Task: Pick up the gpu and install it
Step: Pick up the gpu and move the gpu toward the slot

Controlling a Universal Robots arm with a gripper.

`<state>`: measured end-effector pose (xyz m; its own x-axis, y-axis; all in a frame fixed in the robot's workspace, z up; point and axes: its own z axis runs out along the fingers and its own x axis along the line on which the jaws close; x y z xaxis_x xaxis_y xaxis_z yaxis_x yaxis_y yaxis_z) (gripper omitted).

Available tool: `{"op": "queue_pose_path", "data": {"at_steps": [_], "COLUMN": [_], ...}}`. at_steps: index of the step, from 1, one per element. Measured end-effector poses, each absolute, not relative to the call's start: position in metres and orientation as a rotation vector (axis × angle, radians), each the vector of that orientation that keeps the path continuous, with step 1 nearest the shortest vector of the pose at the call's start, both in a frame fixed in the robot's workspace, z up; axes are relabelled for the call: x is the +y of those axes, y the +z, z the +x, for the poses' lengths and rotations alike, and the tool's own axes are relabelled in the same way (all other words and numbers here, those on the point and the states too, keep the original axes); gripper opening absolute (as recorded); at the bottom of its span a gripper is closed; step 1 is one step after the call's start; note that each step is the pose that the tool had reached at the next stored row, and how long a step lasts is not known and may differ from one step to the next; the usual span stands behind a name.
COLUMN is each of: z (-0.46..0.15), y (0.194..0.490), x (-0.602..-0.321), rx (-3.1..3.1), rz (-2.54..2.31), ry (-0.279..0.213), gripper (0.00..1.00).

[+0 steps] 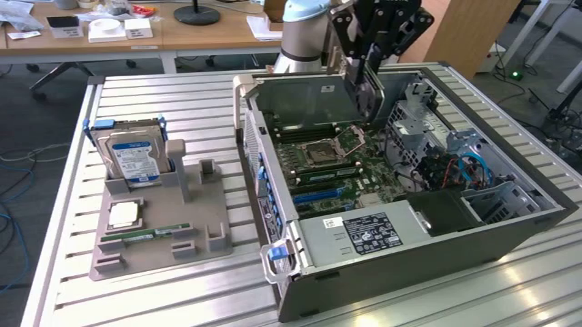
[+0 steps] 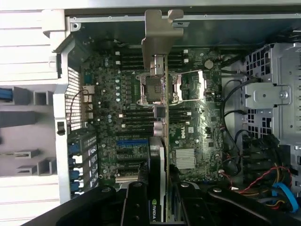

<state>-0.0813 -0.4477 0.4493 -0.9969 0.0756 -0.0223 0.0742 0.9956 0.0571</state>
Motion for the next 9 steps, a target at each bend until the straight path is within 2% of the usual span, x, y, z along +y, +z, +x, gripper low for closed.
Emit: {"op": "queue_pose_path", "data": {"at_steps": [9], "z": [-0.055], "y": [0.449], "x": [-0.448], "rx": [3.114], "rz": [0.117], "ry": [0.088], "gripper": [0.27]}}
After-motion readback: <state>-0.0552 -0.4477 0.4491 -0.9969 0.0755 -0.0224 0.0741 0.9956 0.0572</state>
